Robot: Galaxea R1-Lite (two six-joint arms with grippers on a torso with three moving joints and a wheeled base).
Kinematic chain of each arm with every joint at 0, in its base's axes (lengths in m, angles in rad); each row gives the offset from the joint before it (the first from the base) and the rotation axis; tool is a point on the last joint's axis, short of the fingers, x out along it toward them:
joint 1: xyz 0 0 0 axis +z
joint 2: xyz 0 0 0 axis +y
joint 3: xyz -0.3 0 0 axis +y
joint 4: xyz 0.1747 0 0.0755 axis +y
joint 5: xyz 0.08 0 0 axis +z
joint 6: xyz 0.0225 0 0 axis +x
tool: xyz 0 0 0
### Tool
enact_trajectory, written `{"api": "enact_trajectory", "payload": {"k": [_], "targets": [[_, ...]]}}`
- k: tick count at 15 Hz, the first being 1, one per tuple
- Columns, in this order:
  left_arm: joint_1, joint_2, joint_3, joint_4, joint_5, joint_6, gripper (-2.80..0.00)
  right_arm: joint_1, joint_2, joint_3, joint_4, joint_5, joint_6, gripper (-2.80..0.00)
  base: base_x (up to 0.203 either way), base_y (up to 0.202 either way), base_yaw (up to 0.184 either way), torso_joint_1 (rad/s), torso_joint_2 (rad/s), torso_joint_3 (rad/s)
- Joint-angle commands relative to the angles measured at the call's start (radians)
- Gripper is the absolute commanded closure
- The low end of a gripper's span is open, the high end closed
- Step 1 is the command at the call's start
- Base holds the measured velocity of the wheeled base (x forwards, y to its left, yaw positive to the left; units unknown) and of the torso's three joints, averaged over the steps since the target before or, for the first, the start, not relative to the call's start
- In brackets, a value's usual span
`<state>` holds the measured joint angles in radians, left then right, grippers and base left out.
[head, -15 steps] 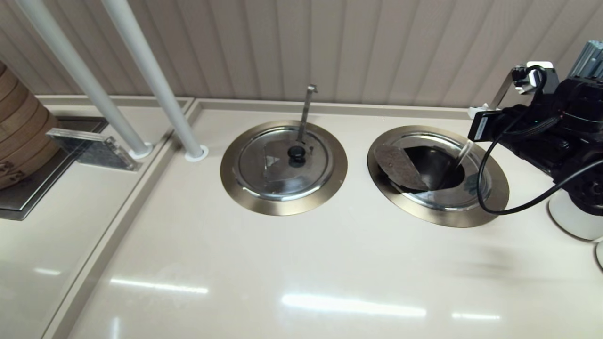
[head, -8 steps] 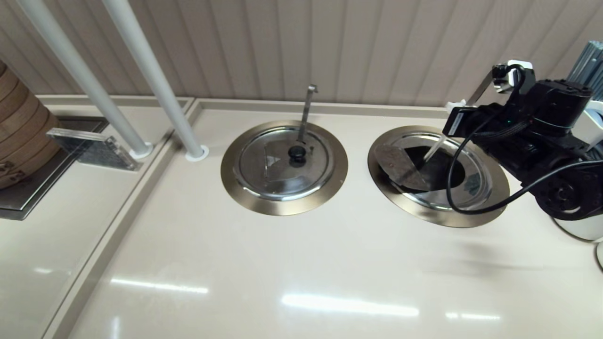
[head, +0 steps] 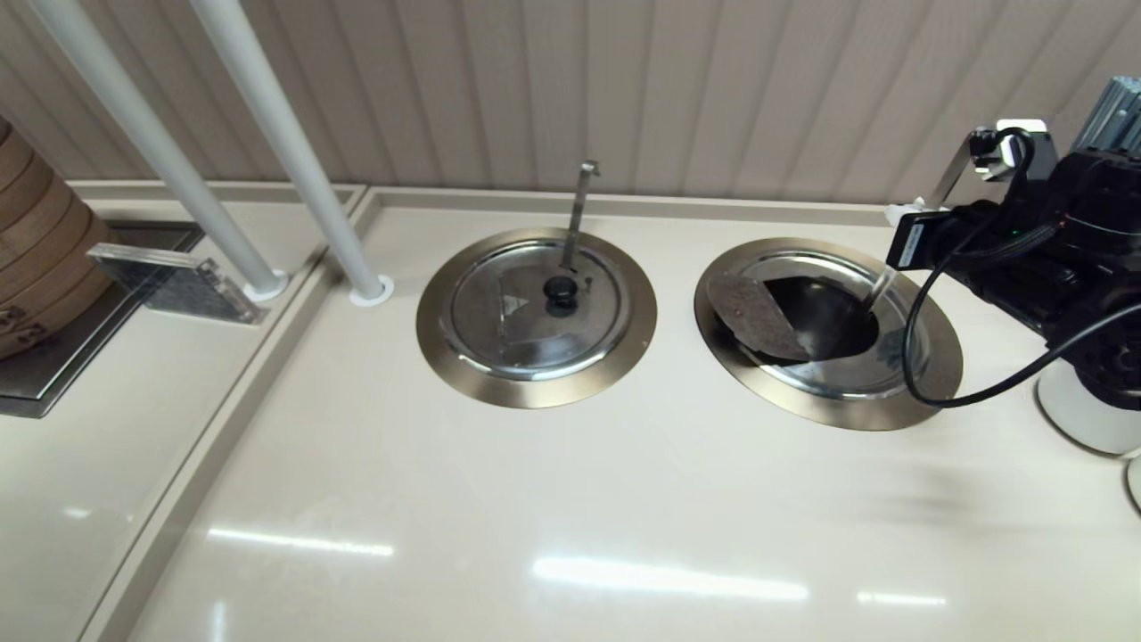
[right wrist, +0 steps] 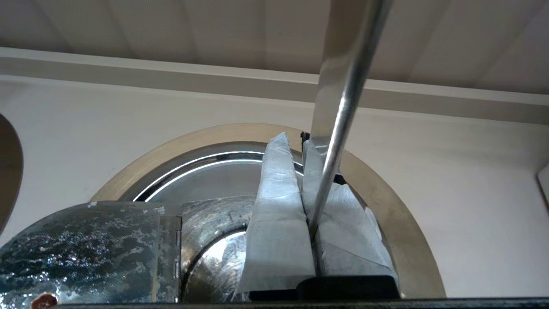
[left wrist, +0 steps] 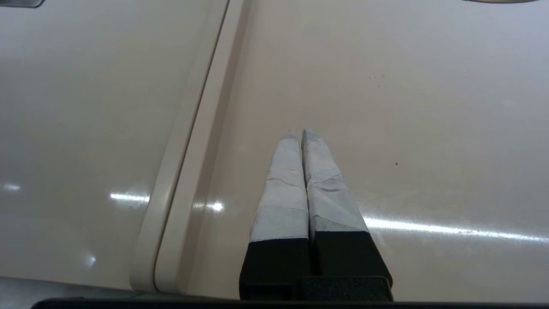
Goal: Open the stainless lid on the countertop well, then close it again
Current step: Stir with a spoon
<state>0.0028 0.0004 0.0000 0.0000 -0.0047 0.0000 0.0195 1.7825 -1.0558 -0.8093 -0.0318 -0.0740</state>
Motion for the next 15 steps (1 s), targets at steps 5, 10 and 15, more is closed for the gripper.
{"api": "enact_trajectory", "payload": {"k": [5,10,15], "targets": [[0.000,0.001,0.000,0.000,0.000,0.000,0.00,0.047,0.061,-0.036,-0.066,-0.034,0.084,0.00,0.000,0.000,0.000,0.000,0.00,0.000],[0.000,0.001,0.000,0.000,0.000,0.000,0.00,0.039,0.071,-0.043,-0.018,-0.036,0.083,0.00,0.000,0.000,0.000,0.000,0.00,0.000],[0.000,0.001,0.000,0.000,0.000,0.000,0.00,0.037,0.089,-0.056,-0.015,-0.036,0.082,0.00,0.000,0.000,0.000,0.000,0.00,0.000]]}}
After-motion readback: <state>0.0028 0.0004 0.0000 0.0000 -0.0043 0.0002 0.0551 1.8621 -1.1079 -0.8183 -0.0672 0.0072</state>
